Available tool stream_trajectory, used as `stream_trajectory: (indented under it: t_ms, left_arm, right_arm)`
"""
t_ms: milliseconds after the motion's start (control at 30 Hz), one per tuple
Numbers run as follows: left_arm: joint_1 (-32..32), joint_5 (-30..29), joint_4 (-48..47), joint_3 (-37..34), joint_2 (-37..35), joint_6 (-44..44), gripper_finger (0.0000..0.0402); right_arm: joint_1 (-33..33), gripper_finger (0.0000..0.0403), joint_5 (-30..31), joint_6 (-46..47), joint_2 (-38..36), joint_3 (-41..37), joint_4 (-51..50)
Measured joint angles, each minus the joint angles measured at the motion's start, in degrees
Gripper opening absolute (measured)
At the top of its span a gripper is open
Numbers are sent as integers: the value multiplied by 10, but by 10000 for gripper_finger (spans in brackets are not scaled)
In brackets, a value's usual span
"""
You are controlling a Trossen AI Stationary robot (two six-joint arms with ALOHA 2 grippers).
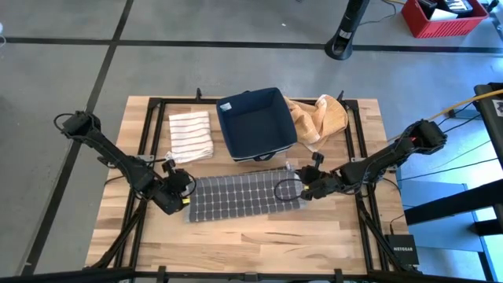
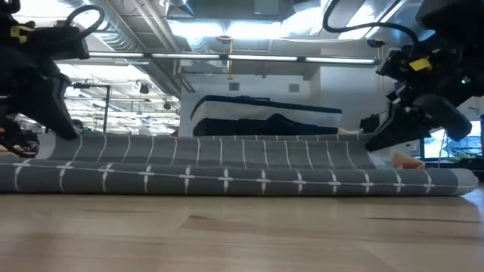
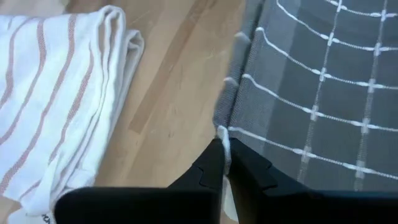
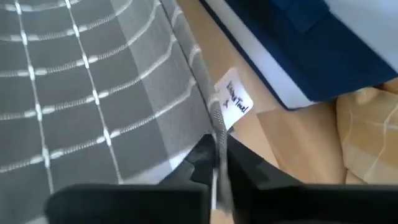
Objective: Fold towel
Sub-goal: Fold the black towel
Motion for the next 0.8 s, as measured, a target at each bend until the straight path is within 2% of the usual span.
stream_trajectory:
  t_ms: [100, 267, 400, 467, 633, 800]
  left_arm:
    - [0, 6, -1, -1, 0, 20, 34]
    - [6, 8, -19, 3, 0, 14, 90]
    - [16, 37, -22, 37, 0, -20, 119]
    - [14, 39, 23, 43, 0, -21, 123]
    - [12, 75, 167, 7, 17, 41, 118]
    - [12, 142, 180, -23, 61, 6, 110]
  right_arm:
    - [0, 75, 1, -2, 8, -1, -3]
    - [0, 140, -2, -5, 10, 8, -21]
    - [0, 175, -51, -3, 7, 58, -64]
    - [0, 185, -90, -3, 7, 74, -51]
    - [0, 189, -147, -18, 31, 69, 71]
    - [0, 181, -140, -9, 72, 68, 26]
